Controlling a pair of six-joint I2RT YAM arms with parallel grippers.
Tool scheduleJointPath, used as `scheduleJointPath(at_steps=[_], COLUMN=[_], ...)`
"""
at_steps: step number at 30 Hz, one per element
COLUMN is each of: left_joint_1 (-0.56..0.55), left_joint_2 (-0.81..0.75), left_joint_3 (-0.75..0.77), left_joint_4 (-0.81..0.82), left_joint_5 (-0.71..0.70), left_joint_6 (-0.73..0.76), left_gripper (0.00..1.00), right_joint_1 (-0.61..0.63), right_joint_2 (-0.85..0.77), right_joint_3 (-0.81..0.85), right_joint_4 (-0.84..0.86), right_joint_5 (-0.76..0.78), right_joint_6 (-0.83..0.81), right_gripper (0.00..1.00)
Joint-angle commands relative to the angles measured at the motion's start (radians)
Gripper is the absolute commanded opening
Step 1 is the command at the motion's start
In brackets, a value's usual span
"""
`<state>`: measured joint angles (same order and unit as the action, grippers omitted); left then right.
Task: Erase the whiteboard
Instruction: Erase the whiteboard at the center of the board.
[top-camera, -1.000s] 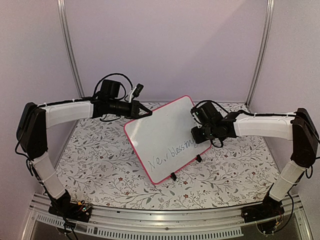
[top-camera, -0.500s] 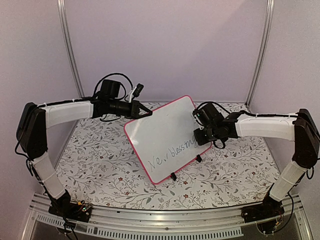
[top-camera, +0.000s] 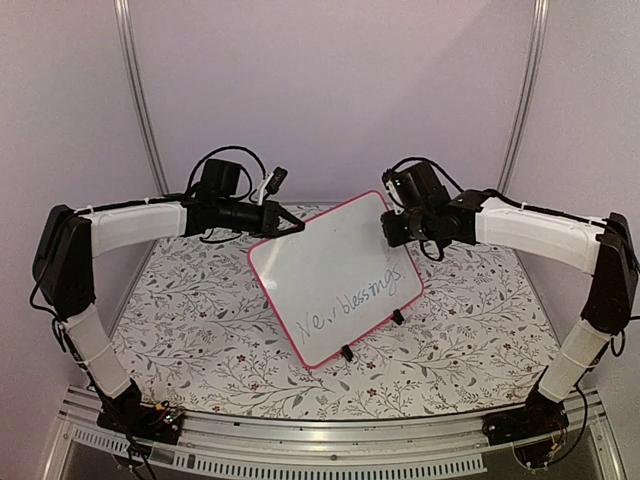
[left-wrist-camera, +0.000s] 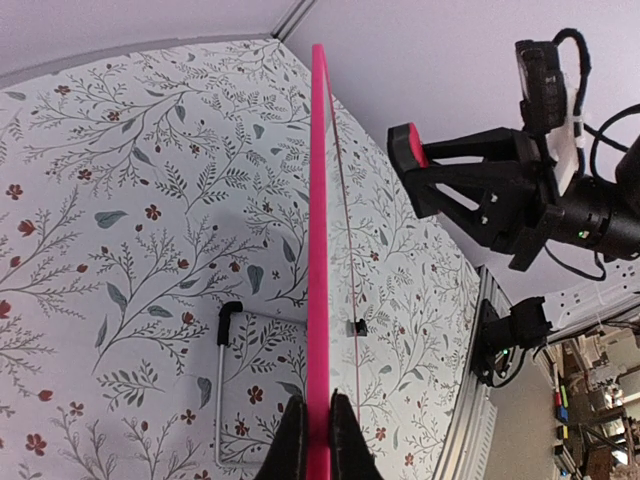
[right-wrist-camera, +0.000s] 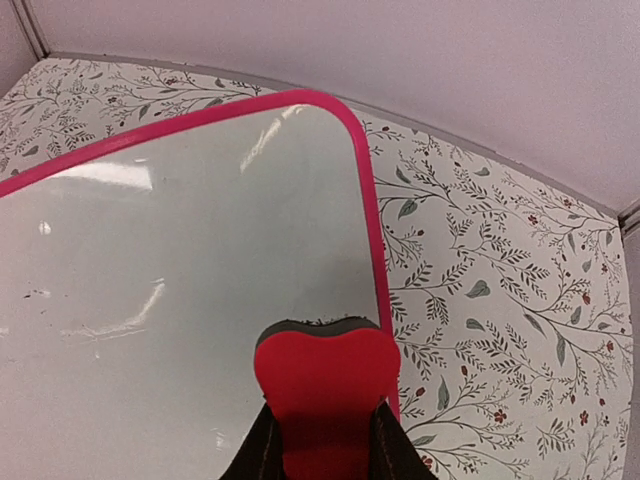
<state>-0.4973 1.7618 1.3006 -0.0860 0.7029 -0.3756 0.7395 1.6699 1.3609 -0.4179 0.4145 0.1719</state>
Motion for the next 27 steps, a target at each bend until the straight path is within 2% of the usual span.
scheduleJointPath(at_steps=[1,10,27], left_joint_1=[-0.021,-0.020,-0.020], left_joint_2=[-0.002,-0.004,-0.001], left_joint_3=[-0.001,-0.001,-0.001], left_joint_4=[-0.007,-0.007,-0.006], left_joint_5=[-0.024,-0.023,-0.023], left_joint_6=[0.045,0.045,0.043], left_gripper=[0.00,0.00,0.00], right_joint_1=[-0.007,-0.035,-0.035], right_joint_2=[0.062,0.130,0.083], right_joint_3=[0.077,0.091,-0.084], right_joint_4=[0.008,0.011,0.040], right_joint_5=[0.018,-0.003,-0.081], right_joint_6=[-0.028,-0.024,0.020], right_gripper=[0.00,0.00,0.00])
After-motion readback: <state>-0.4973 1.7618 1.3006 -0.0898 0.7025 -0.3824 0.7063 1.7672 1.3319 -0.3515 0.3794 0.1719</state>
